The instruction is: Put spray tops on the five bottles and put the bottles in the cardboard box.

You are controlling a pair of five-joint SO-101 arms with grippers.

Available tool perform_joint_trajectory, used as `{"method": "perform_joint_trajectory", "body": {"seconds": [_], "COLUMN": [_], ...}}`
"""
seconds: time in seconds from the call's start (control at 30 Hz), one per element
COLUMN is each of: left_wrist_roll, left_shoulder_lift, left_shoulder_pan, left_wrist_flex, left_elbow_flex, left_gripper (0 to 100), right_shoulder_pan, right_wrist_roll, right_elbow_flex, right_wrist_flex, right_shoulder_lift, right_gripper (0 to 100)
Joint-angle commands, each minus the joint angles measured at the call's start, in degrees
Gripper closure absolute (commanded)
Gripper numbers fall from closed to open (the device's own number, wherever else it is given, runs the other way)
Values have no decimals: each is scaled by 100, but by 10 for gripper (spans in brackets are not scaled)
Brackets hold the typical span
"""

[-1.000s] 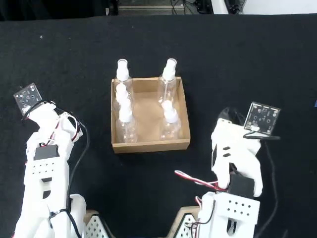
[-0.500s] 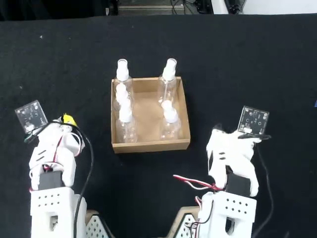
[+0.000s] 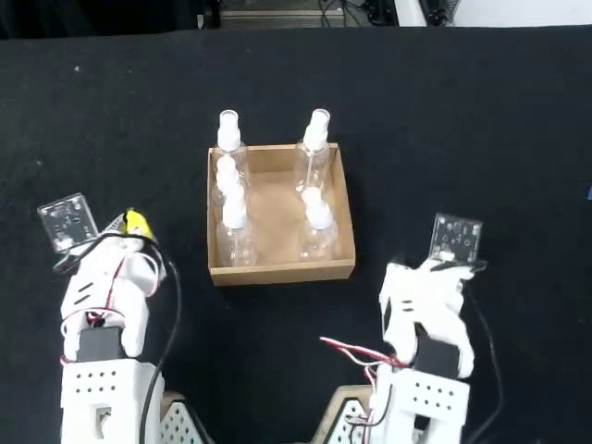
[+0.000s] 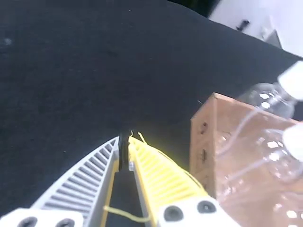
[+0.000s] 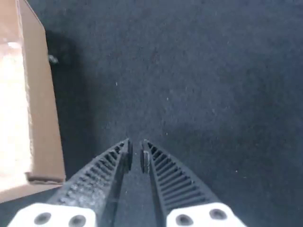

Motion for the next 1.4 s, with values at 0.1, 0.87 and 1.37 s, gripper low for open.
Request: {"method": "perform_joint_trajectory", "body": {"seconds": [0.1,0.87,1.37], "left_wrist_roll": [-712,-1134,-1143], "left_shoulder_lift": [-114,-2154,-2136], "left_shoulder_pan": [-198,470,338], "left_wrist_flex": [677,3297,4431], "left_elbow_flex": [145,690,945], "left_gripper": [971,971,970], "right_shoulder_pan": [18,-35,-70], "right_wrist_roll": [79,79,79], "right_elbow_flex": [31,48,48], "right_wrist_flex": [1081,1187,1196], "right_shoulder_lift": [-1499,-1209,-1297], "right_gripper": [987,987,987]}}
